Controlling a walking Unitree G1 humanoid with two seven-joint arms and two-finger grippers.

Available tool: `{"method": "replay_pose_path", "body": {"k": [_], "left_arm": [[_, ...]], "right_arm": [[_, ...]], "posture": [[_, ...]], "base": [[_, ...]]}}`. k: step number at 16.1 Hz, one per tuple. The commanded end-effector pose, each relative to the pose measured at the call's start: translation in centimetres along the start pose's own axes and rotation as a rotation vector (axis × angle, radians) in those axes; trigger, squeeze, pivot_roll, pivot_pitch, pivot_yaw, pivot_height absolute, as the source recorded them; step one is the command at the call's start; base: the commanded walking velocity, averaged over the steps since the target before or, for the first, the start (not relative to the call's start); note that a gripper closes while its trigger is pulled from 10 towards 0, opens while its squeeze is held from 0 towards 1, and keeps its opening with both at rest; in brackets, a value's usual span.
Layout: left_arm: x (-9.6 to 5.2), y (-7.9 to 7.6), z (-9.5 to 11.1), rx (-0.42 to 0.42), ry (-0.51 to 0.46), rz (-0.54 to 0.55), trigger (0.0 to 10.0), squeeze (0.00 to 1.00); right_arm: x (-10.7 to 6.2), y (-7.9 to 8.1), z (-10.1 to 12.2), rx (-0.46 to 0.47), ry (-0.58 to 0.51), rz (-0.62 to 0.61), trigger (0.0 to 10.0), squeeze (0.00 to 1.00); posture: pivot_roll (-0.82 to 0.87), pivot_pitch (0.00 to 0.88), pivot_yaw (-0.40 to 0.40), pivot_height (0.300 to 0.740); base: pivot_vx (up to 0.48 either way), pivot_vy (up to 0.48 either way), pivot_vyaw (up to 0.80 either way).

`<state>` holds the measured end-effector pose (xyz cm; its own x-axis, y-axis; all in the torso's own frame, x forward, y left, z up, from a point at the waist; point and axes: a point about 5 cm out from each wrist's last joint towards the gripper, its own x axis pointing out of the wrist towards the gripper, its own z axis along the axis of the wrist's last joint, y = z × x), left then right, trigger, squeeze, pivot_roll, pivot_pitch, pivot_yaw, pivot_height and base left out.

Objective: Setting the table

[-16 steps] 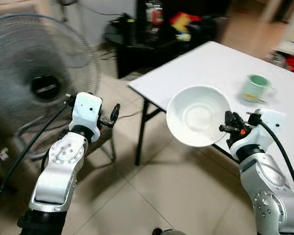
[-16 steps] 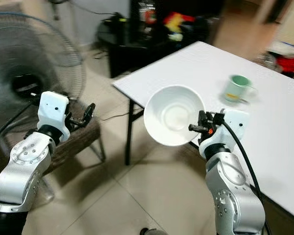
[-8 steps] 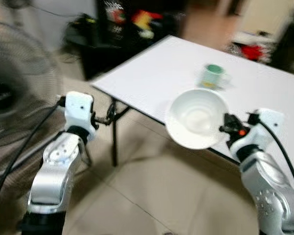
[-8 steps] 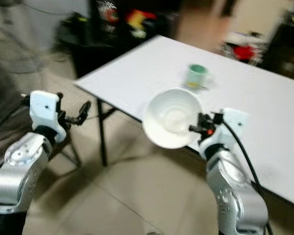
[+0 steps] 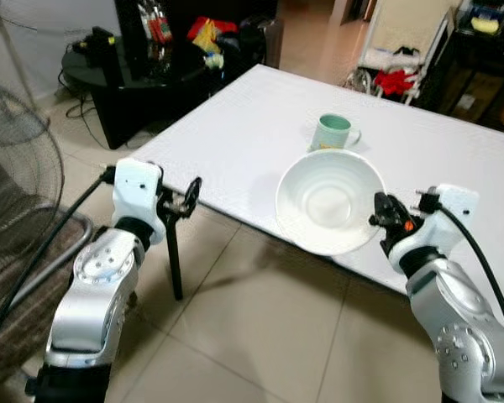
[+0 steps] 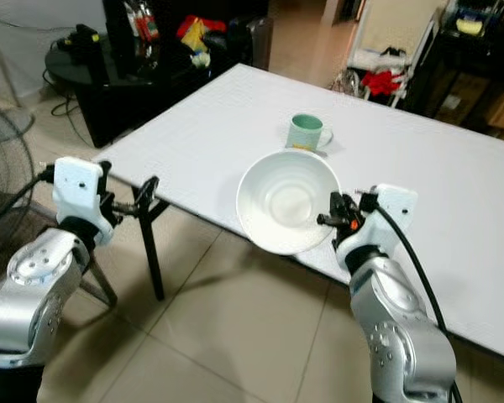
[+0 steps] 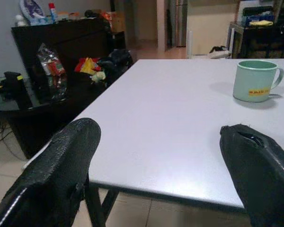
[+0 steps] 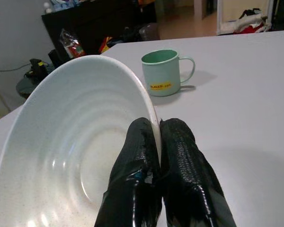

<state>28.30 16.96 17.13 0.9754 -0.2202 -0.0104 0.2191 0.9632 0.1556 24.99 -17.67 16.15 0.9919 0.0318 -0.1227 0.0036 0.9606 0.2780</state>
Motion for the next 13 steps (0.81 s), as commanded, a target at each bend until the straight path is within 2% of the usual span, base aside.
{"method": "replay_pose_path", "body": {"k": [1,7,13], "left_arm": [[0.11,-0.09,0.12,0.006,0.001,-0.018,10.0,0.0],[0.24,-0.02,0.14,0.016,-0.001,-0.031,10.0,0.0],[0.18,-0.05,0.07,0.023,-0.003,-0.064,10.0,0.0]], "right_arm": [[0.09,0.14,0.76,0.01,-0.036,0.015,10.0,0.0],[-0.06,0.17,0.75,0.015,-0.04,0.021,10.0,0.0],[-0.09,0.34,0.72,0.024,-0.036,0.037,10.0,0.0]], "posture": [[-0.08,0.0,-0.052,0.74],[-0.09,0.0,-0.051,0.74],[-0.09,0.0,-0.052,0.74]], "base": [[0.356,0.0,-0.8],[0.35,0.0,-0.8],[0.341,0.0,-0.07]]}}
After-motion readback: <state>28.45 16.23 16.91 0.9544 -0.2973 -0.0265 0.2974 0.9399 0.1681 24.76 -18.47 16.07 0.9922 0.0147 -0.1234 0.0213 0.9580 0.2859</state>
